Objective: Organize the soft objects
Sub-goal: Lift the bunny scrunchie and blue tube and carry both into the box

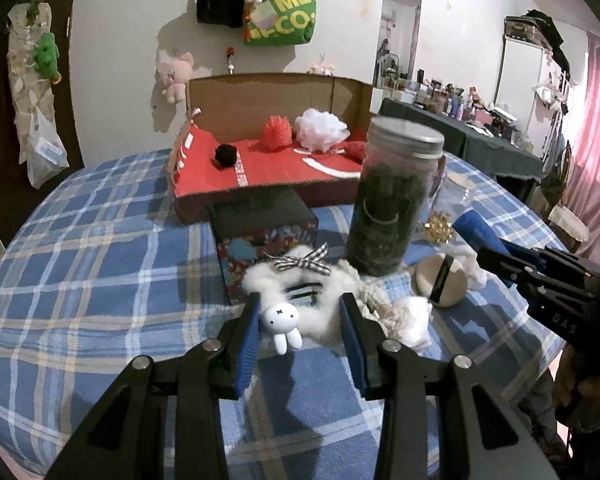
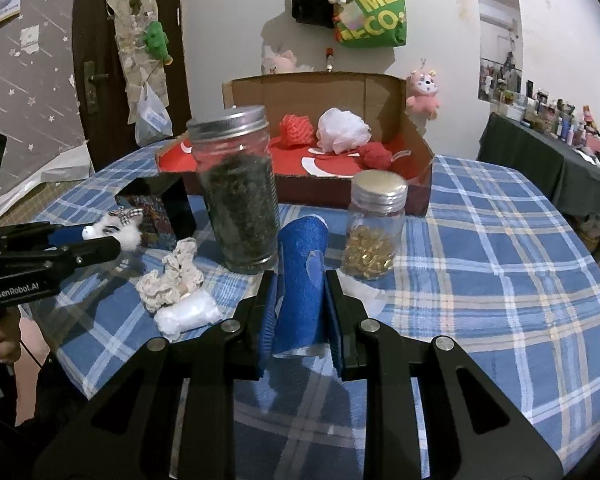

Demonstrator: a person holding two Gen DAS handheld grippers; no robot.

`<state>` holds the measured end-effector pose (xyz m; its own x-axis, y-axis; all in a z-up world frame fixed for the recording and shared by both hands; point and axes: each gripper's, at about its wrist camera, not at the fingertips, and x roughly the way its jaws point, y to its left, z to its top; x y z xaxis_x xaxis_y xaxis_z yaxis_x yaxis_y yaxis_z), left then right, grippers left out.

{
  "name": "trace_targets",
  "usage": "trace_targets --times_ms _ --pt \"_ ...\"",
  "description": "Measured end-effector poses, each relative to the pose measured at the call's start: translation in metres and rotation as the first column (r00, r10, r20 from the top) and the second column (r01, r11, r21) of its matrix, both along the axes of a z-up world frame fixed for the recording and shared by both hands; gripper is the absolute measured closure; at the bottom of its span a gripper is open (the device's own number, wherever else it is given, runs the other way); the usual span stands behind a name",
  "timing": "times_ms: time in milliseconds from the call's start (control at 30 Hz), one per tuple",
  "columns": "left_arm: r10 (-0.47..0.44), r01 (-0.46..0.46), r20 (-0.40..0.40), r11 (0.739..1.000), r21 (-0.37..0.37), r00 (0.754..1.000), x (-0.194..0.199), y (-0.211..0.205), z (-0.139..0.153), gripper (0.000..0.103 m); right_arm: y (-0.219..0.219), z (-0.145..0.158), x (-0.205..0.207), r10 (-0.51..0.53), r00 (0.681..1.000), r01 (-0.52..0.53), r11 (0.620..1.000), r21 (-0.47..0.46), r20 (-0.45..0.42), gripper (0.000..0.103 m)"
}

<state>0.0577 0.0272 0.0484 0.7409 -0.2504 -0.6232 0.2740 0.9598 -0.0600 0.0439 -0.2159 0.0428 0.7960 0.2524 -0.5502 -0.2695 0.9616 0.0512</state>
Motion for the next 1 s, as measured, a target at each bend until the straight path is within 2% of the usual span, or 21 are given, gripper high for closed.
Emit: trace_targets --times_ms 433,1000 --pt "0.033 -0.032 0.041 0.999 -0.007 0.999 0.011 0.01 0.026 0.063 -0.017 0.024 0.011 -0.034 0.999 0.034 0.999 0.003 0.031 0.081" --pt "0.018 -0.018 0.024 1.0 -0.004 1.0 0.056 0.009 0.045 0.063 -0.032 0.049 0.056 -0.033 0.999 0.033 0.999 -0.001 0.023 0.081"
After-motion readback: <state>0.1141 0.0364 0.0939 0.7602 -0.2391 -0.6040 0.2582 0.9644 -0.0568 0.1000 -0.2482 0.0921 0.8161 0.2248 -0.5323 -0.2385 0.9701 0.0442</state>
